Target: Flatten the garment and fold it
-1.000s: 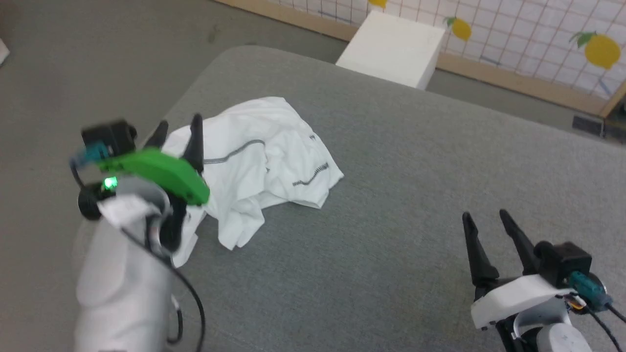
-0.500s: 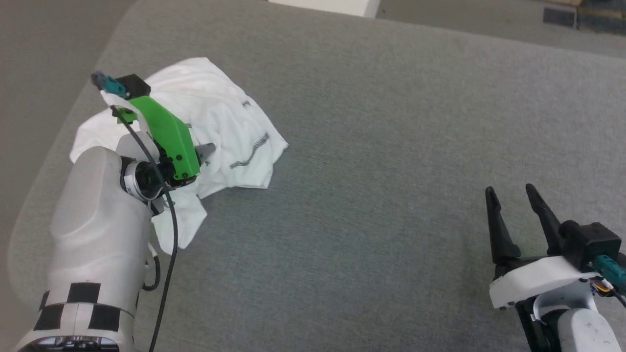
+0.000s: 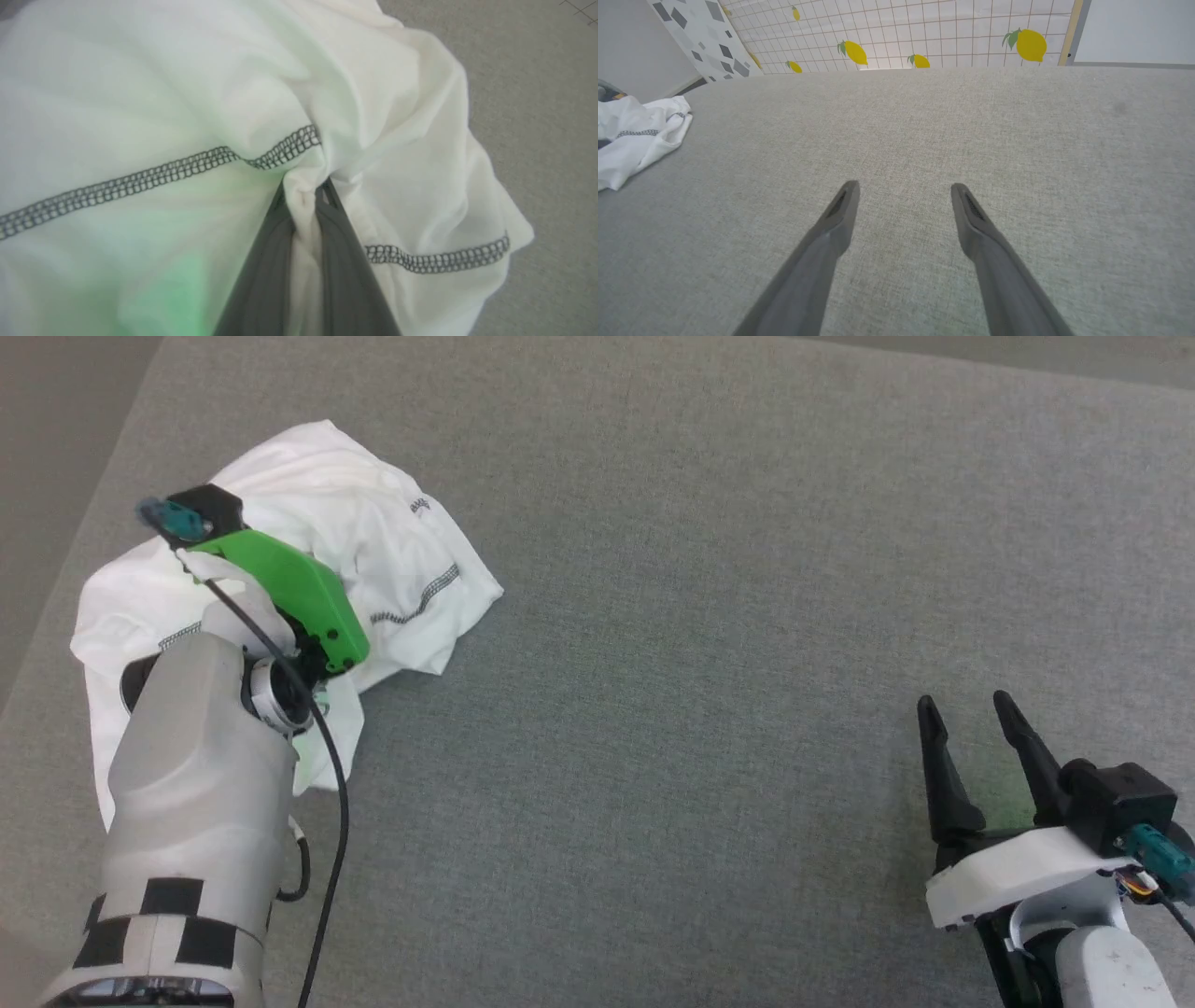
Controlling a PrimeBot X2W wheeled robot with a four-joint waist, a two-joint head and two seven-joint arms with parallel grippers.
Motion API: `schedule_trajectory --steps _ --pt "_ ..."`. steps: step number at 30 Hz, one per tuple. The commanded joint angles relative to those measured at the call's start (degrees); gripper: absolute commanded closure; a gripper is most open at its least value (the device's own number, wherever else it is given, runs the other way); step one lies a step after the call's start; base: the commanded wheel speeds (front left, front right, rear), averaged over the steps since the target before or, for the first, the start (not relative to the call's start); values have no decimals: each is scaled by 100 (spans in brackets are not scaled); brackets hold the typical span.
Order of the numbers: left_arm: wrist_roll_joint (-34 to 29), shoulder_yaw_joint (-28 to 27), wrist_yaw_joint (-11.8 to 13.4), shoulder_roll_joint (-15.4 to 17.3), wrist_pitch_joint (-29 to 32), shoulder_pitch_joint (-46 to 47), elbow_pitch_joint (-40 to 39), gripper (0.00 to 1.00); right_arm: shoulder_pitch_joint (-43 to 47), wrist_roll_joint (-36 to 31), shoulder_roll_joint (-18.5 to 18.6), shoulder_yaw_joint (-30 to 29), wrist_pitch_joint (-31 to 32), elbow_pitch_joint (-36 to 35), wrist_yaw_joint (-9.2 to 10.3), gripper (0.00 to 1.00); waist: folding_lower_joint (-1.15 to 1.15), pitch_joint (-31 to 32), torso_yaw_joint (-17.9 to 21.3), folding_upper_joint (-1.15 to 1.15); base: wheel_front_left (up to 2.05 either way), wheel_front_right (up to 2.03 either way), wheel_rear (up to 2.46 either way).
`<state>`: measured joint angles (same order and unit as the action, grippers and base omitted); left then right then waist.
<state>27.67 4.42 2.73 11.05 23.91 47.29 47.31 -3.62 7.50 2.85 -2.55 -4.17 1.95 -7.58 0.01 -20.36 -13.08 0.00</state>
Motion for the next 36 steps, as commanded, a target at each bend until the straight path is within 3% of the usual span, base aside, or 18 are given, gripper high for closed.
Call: schedule_trajectory --steps 1,5,10,24,31,32,36 --pt "10 -62 -72 34 -269 170 -54 100 -109 75 3 33 -96 65 9 0 -1 283 -45 0 0 0 0" --pt "40 -131 -288 175 -749 651 -246 100 -127 217 3 182 -240 308 9 0 -1 645 63 0 0 0 0" --pt "-3 -23 -606 378 -823 1435 -597 100 -141 437 3 329 -485 638 9 0 -1 1052 431 0 0 0 0" --pt "614 142 -923 -91 -404 3093 -1178 100 -92 783 3 327 -912 1316 9 0 -1 1512 1924 0 0 0 0" --pt "991 508 -989 -456 84 2570 -1219 100 -40 770 3 132 -987 1411 9 0 -1 1534 2178 0 0 0 0" --pt "1226 803 -1007 -612 326 1960 -1335 100 3 745 3 65 -1001 1398 9 0 -1 1534 2160 0 0 0 0" --pt "1419 1253 -1016 -701 494 931 -1485 100 27 754 3 89 -1007 1377 9 0 -1 1451 2098 0 0 0 0"
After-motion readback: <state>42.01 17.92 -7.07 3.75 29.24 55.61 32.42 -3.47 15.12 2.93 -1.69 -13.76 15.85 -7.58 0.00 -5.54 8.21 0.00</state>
